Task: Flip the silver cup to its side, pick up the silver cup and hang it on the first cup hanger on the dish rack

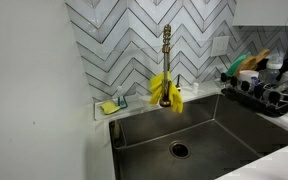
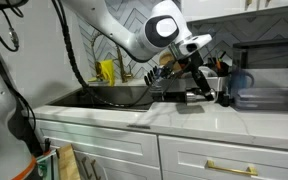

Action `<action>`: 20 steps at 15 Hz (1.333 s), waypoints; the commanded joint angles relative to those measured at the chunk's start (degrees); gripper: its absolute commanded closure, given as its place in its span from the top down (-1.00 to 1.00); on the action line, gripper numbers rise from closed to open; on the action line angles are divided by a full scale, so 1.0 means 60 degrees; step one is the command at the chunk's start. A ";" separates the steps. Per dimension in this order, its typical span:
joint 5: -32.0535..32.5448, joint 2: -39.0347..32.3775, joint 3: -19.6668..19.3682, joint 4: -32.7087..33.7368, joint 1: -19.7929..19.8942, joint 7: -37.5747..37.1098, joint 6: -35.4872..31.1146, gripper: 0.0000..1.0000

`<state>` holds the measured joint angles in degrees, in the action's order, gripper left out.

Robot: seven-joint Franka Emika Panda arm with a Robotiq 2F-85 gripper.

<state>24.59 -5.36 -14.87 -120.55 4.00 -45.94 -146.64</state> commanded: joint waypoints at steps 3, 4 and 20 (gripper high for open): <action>0.2519 0.1917 0.0675 -0.0790 0.0071 -0.1945 0.1774 -0.19; 0.2798 0.2152 0.0893 -0.0884 0.0116 -0.2104 0.2080 -0.19; 0.2611 0.3124 0.2086 -0.1309 0.0134 -0.2186 0.2831 -0.19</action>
<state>39.20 9.16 -5.57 -126.01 4.89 -56.99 -131.82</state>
